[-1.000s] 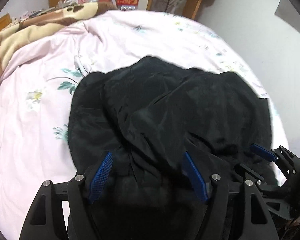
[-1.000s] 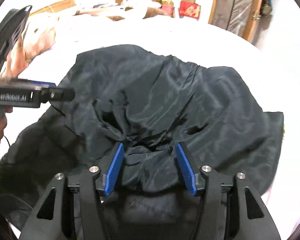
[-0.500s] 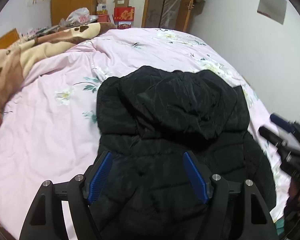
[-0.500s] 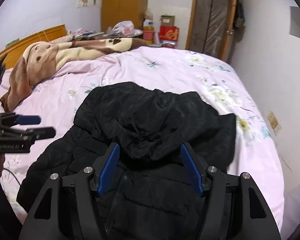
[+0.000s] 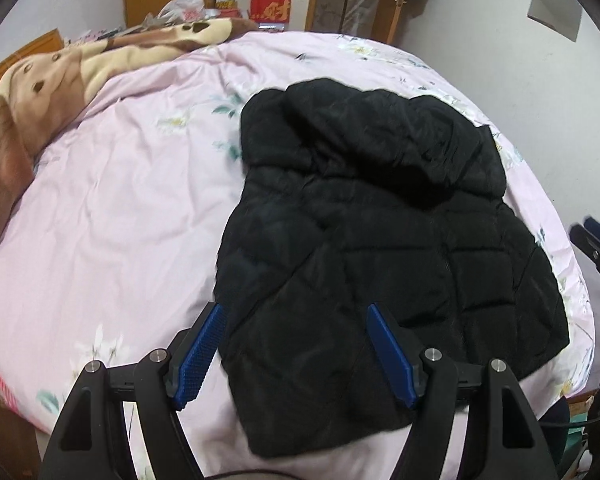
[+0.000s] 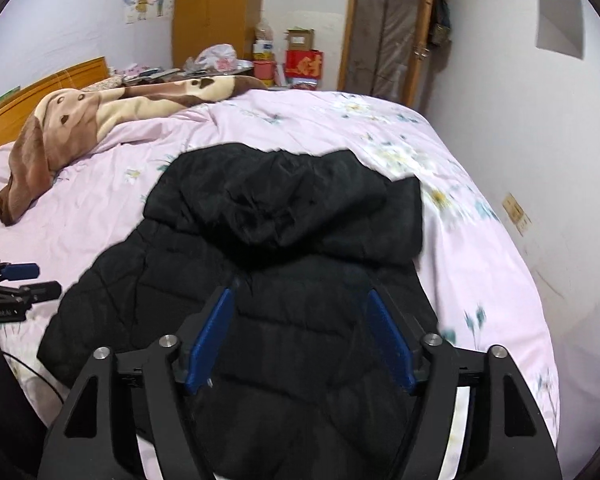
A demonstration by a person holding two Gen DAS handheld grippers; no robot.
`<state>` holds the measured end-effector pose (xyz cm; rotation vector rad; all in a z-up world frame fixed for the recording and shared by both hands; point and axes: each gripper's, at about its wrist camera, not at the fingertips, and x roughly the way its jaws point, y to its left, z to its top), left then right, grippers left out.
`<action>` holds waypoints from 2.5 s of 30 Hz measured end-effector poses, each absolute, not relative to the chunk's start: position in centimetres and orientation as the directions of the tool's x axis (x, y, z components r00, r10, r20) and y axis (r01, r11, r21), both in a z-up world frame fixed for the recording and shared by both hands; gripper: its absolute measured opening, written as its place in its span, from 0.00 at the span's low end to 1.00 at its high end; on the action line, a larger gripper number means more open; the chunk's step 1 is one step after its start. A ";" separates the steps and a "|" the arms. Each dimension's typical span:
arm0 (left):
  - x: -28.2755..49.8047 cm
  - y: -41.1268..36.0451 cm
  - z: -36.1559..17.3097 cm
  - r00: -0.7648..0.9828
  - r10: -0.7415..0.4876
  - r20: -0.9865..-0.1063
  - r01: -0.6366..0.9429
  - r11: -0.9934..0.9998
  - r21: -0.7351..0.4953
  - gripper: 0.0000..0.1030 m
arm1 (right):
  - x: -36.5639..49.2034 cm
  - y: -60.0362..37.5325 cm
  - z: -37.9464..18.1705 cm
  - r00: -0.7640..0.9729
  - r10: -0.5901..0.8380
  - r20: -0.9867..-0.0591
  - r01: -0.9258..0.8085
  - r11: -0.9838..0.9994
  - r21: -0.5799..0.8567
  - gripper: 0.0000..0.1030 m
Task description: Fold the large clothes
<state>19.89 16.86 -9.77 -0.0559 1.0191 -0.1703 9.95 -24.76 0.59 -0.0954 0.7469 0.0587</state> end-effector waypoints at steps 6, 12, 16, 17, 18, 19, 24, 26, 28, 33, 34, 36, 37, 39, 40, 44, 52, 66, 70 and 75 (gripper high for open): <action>17.4 18.1 -11.1 0.498 -0.148 -0.854 0.103 0.988 -0.111 0.71 | 6.2 -27.4 -1.3 0.701 -0.029 -0.713 -0.001 0.999 -0.041 0.69; 16.2 19.3 -12.4 0.468 -0.164 -0.868 0.084 0.986 -0.141 0.77 | 2.7 -30.6 -3.0 0.672 -0.082 -0.736 0.094 0.995 -0.025 0.69; 15.9 19.6 -14.3 0.431 -0.167 -0.887 0.058 0.986 -0.158 0.77 | 0.8 -33.3 -4.4 0.636 -0.125 -0.762 0.166 0.986 -0.023 0.69; 15.8 19.5 -14.9 0.422 -0.164 -0.892 0.053 0.986 -0.157 0.77 | 0.6 -33.7 -4.7 0.626 -0.136 -0.768 0.177 0.984 -0.031 0.70; 15.8 19.5 -15.5 0.411 -0.150 -0.899 0.045 0.989 -0.144 0.77 | 0.4 -34.2 -5.2 0.612 -0.146 -0.777 0.183 0.982 -0.040 0.70; 15.8 19.5 -16.1 0.397 -0.138 -0.907 0.031 0.990 -0.137 0.77 | 0.1 -34.8 -5.7 0.599 -0.150 -0.786 0.188 0.981 -0.043 0.70; 16.2 20.0 -17.5 0.377 -0.180 -0.908 -0.012 0.980 -0.200 0.77 | -0.1 -37.1 -7.8 0.567 -0.136 -0.812 0.237 0.971 0.003 0.74; 16.7 20.1 -18.0 0.371 -0.197 -0.907 -0.027 0.974 -0.223 0.77 | 0.1 -37.7 -8.4 0.561 -0.117 -0.819 0.250 0.968 0.033 0.74; 17.1 19.7 -18.4 0.372 -0.188 -0.909 -0.029 0.977 -0.213 0.77 | 0.5 -38.0 -9.0 0.557 -0.093 -0.825 0.252 0.966 0.061 0.74; 17.7 18.8 -19.5 0.342 -0.185 -0.921 -0.038 0.977 -0.210 0.77 | 1.5 -37.7 -10.2 0.539 -0.050 -0.841 0.213 0.974 0.078 0.74; 17.7 18.7 -19.6 0.338 -0.177 -0.924 -0.042 0.978 -0.202 0.76 | 1.8 -37.6 -10.5 0.531 -0.044 -0.846 0.208 0.975 0.079 0.74; 17.7 18.5 -20.0 0.323 -0.163 -0.932 -0.053 0.980 -0.190 0.73 | 2.1 -37.5 -10.7 0.527 -0.031 -0.849 0.197 0.977 0.086 0.74; 17.8 18.5 -20.1 0.314 -0.161 -0.936 -0.061 0.980 -0.189 0.72 | 2.3 -37.4 -10.8 0.526 -0.029 -0.850 0.197 0.976 0.089 0.74; 17.9 18.4 -20.3 0.295 -0.154 -0.943 -0.072 0.981 -0.183 0.72 | 2.4 -37.5 -10.8 0.529 -0.019 -0.848 0.198 0.975 0.102 0.69; 18.0 18.3 -20.4 0.288 -0.148 -0.946 -0.076 0.981 -0.177 0.72 | 2.5 -37.4 -10.8 0.528 -0.010 -0.849 0.198 0.974 0.111 0.64; 18.2 17.4 -19.9 0.283 -0.153 -0.947 -0.054 0.983 -0.175 0.55 | 2.9 -36.8 -10.9 0.510 -0.029 -0.859 0.194 0.977 0.082 0.48; 17.5 16.3 -17.8 0.341 -0.138 -0.930 -0.020 0.988 -0.154 0.34 | 2.6 -36.4 -9.9 0.534 -0.023 -0.845 0.171 0.982 0.082 0.25; 14.8 17.3 -11.2 0.465 -0.221 -0.858 0.039 0.973 -0.229 0.23 | -1.0 -34.2 -4.2 0.640 -0.030 -0.768 0.114 0.992 0.056 0.13; 13.6 18.3 -9.8 0.481 -0.248 -0.841 0.049 0.965 -0.256 0.22 | -2.9 -33.5 -2.3 0.663 -0.030 -0.748 0.104 0.993 0.052 0.13; 10.6 18.8 -7.8 0.508 -0.267 -0.819 0.077 0.961 -0.266 0.22 | -5.4 -32.7 -0.8 0.681 -0.023 -0.732 0.095 0.994 0.057 0.13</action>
